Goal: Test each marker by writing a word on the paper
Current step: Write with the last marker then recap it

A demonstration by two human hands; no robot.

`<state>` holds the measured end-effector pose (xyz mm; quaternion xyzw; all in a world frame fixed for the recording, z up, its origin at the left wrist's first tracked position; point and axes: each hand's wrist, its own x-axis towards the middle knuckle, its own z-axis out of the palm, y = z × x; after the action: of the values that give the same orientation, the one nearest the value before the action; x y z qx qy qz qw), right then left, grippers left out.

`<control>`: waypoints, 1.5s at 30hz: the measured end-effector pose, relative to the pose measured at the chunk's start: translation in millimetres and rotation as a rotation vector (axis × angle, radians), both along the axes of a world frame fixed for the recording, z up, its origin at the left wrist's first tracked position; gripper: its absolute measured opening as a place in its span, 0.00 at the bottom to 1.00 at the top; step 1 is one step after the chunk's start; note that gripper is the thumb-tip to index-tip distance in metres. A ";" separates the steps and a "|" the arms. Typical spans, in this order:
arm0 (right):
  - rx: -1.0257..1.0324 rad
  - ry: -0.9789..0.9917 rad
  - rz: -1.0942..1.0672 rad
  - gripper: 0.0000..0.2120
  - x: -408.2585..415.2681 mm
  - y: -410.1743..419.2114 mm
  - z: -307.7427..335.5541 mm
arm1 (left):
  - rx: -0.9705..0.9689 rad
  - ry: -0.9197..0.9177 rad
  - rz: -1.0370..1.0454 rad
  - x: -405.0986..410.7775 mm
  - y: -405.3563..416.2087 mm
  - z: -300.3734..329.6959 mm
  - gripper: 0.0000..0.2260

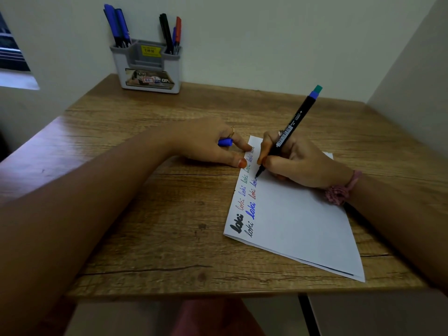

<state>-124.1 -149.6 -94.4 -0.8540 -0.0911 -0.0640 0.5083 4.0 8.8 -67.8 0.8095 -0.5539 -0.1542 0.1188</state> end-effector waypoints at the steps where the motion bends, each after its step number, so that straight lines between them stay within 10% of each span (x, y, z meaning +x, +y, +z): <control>1: 0.004 -0.004 -0.004 0.03 0.0 0.6 -0.3 | -0.002 -0.002 0.002 -0.4 0.0 0.5 0.21; 17: -0.005 -0.003 0.018 0.03 -1.0 3.2 2.0 | -0.015 -0.014 0.004 -1.6 0.0 1.8 0.20; 25: 0.376 -0.134 -0.102 0.03 4.9 -3.0 13.8 | -0.192 0.005 0.000 1.7 4.0 -0.7 0.22; 31: 0.398 -0.064 -0.066 0.15 0.9 -1.4 20.1 | -0.336 0.048 -0.011 1.8 5.3 1.0 0.20; 45: 0.250 -0.175 -0.152 0.03 0.7 3.8 17.8 | -0.273 0.032 0.002 -4.6 5.7 4.5 0.09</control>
<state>-123.4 -145.8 -76.7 -0.7798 -0.0615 -0.1872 0.5942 -0.6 14.5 -63.3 0.7837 -0.5670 -0.0901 0.2371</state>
